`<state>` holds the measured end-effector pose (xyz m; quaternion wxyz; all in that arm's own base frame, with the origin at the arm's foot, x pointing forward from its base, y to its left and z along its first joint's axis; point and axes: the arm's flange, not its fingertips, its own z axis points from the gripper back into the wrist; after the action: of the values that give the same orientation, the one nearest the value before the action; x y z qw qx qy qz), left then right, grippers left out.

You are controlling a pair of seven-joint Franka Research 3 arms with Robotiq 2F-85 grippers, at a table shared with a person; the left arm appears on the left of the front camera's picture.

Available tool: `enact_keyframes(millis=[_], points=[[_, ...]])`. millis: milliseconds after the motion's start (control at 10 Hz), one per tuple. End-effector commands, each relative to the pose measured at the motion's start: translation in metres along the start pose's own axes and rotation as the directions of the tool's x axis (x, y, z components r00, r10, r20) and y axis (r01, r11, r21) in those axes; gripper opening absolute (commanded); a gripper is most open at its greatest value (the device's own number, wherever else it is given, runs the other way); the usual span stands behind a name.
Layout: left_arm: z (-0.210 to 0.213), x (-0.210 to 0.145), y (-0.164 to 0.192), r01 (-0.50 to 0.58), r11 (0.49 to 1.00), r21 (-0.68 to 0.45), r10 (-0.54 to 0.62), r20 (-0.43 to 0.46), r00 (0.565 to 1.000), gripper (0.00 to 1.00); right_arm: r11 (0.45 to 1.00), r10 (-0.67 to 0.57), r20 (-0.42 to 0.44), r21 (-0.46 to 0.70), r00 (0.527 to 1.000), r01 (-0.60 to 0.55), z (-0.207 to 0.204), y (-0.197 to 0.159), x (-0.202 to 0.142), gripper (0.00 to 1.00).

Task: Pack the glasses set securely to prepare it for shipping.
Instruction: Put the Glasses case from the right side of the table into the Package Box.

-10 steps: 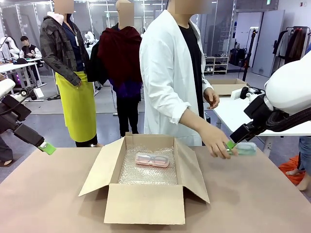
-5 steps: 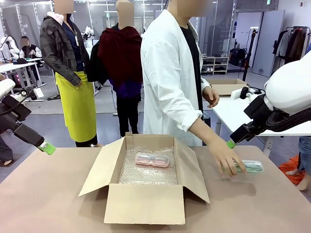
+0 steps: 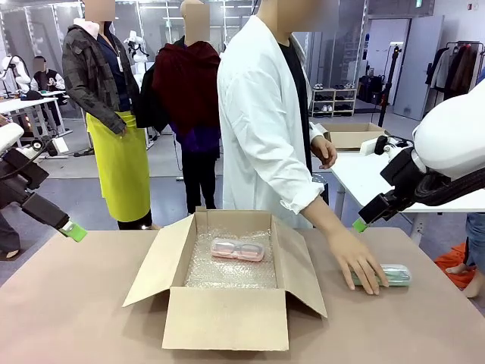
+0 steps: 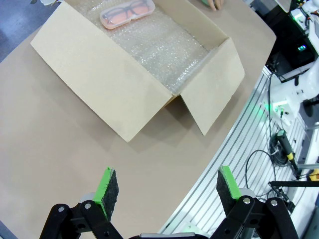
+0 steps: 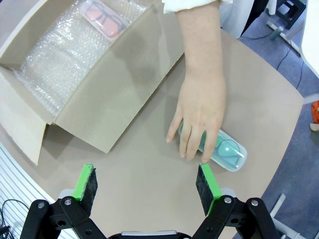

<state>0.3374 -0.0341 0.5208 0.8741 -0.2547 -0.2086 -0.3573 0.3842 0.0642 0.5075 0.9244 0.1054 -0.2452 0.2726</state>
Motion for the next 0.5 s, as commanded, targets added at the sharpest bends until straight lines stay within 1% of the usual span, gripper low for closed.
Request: enact_keyframes(millis=[0, 400], points=[[0.0018, -0.0011, 0.0011, 0.016, 0.999, -0.028, -0.016, 0.015, 1.000, 1.00, 1.000, -0.016, -0.010, 0.001, 1.000, 0.016, 0.0006, 0.0009, 0.0035, 1.00], [0.0018, -0.0011, 0.0011, 0.016, 0.999, -0.028, -0.016, 0.015, 1.000, 1.00, 1.000, -0.016, -0.010, 0.001, 1.000, 0.016, 0.0006, 0.0009, 0.0035, 1.00]])
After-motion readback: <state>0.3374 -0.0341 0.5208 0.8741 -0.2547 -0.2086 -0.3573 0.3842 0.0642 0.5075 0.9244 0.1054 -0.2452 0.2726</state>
